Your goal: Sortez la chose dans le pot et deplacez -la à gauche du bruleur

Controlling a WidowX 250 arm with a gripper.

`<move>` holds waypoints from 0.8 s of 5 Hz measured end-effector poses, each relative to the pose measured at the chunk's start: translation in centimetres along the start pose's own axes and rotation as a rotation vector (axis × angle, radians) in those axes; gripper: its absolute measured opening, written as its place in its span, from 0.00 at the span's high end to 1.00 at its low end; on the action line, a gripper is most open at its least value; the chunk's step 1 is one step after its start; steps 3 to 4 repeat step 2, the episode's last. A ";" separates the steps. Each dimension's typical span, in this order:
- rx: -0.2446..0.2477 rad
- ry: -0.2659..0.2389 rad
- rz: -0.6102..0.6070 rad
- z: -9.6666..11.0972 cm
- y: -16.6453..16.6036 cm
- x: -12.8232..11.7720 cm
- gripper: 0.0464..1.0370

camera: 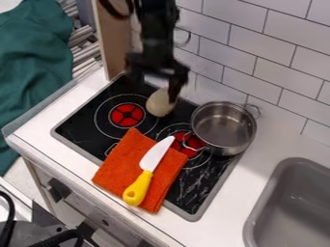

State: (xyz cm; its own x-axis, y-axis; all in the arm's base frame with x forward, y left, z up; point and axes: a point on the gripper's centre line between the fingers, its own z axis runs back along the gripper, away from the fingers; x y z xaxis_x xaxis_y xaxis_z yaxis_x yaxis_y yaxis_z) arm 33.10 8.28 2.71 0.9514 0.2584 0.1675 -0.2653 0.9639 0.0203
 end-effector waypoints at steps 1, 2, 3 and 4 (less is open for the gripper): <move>-0.010 -0.040 0.008 2.7 -0.8 -0.6 0.03; -0.001 -0.035 0.005 4.1 -1.9 -1.6 0.03; -0.001 -0.035 0.005 4.1 -1.9 -1.6 0.03; -0.001 -0.035 0.005 4.1 -1.9 -1.6 0.03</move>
